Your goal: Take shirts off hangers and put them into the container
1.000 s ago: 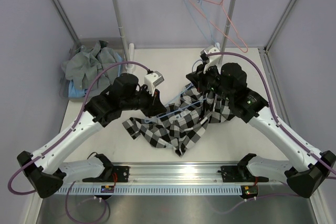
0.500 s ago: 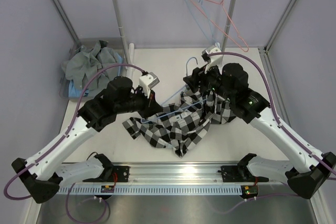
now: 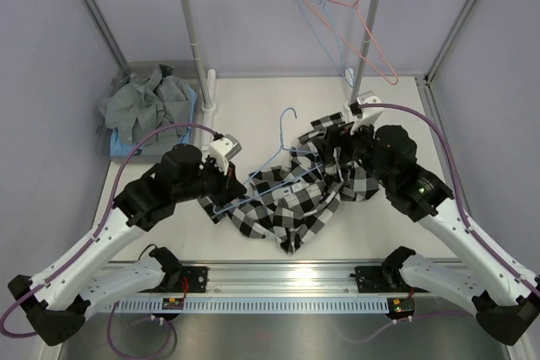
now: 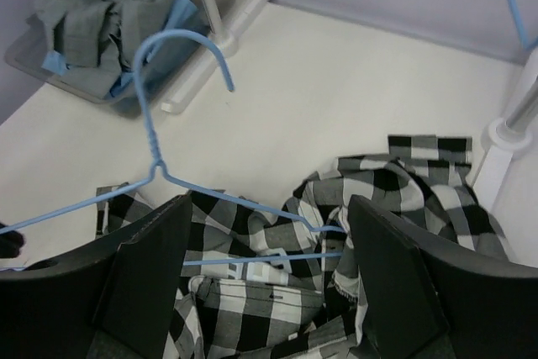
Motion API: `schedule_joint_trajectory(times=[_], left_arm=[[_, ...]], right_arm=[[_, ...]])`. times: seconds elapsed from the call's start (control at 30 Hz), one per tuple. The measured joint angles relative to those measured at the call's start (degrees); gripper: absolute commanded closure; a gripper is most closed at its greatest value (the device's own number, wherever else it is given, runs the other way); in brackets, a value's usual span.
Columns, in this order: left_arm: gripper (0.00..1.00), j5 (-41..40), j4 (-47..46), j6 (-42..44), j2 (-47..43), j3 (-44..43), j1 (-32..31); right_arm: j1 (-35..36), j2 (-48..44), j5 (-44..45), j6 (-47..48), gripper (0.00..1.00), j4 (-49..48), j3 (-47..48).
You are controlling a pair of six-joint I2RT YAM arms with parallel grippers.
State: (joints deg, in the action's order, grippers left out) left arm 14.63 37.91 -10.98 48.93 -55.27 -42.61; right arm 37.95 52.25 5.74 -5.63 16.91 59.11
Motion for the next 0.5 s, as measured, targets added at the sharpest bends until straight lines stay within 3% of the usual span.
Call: schedule_joint_trajectory(times=[0.3,0.5], left_arm=[[1.0,-1.6,3.7,-1.1,-6.2,-0.2,0.0],[1.0,-8.0,9.3,-1.8,-8.4,-2.1,0.0]], right_arm=[[-0.1,14.9,5.0,-7.3,0.47,0.3,-7.5],[-3.7,21.3,5.9,-12.3,0.47,0.6,-7.8]])
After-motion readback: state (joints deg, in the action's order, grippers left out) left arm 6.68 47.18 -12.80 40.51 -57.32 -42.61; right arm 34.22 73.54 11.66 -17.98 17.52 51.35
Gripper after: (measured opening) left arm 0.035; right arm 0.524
